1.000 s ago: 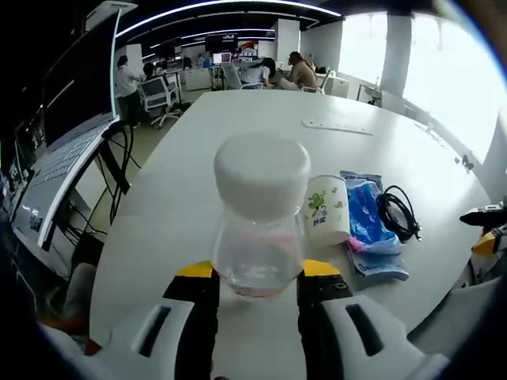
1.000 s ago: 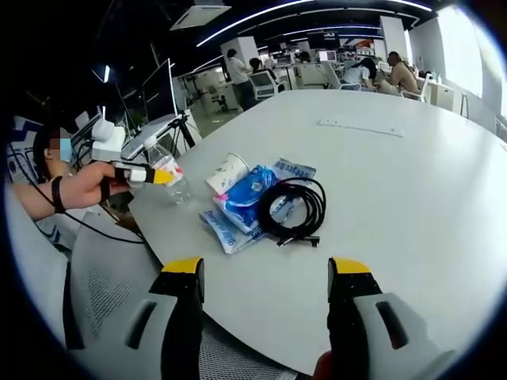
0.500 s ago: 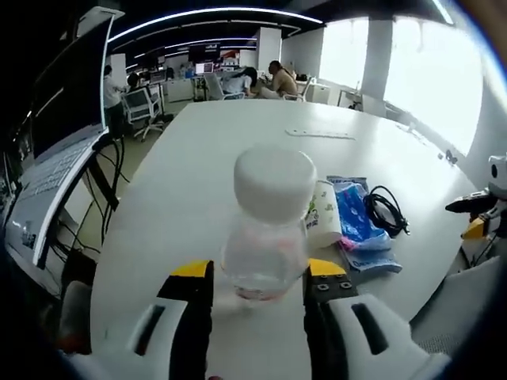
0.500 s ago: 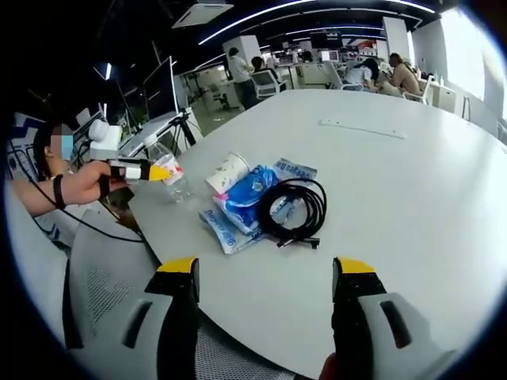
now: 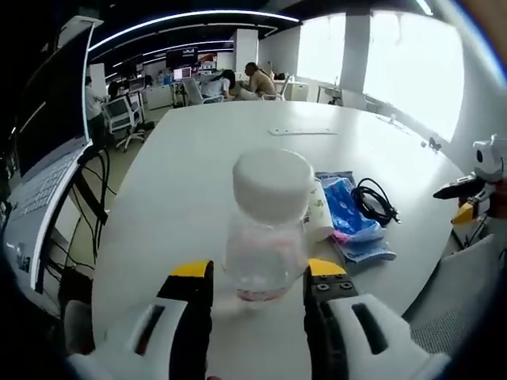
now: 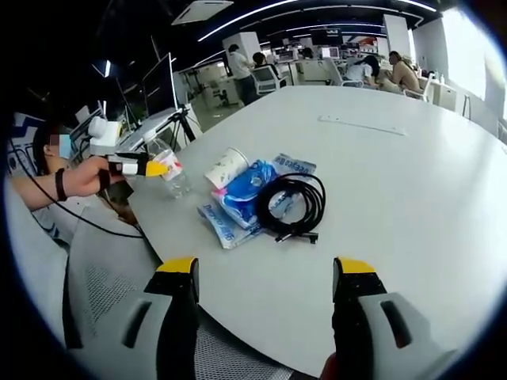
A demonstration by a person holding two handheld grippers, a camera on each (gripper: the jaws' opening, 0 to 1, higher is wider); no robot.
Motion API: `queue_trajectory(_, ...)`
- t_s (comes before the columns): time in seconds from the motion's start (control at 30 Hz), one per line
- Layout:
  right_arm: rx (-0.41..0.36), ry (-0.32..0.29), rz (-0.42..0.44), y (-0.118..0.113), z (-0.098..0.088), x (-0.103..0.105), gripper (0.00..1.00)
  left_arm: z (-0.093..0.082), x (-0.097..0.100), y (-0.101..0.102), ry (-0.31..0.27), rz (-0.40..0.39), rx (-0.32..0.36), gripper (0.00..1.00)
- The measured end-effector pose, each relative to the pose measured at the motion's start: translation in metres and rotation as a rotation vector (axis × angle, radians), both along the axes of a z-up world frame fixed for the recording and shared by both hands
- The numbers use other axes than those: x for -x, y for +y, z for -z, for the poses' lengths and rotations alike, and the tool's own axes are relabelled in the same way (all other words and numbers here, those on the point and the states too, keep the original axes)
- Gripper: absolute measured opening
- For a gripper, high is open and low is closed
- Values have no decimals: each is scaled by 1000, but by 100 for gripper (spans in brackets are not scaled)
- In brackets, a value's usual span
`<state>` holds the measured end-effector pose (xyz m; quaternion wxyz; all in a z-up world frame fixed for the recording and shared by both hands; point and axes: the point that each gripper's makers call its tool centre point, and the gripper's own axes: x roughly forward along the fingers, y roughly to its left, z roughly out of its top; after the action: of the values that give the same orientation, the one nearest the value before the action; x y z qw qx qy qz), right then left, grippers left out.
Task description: Arrange the tabletop items into an orderly group along one side of the table until the central work area is clear of visible clutter.
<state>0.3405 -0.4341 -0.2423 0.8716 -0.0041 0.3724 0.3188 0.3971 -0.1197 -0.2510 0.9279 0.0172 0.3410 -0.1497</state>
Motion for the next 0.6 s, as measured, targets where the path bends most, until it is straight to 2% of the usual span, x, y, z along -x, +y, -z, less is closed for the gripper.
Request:
queue_trajectory(0.17,-2,-6,18,-4,-1,-3,70,1,0,-4,2,22,10,38)
queue_trajectory(0.6,4,3,28,-6,1,-5,72,2,-5,-3,-14,15,-6,37)
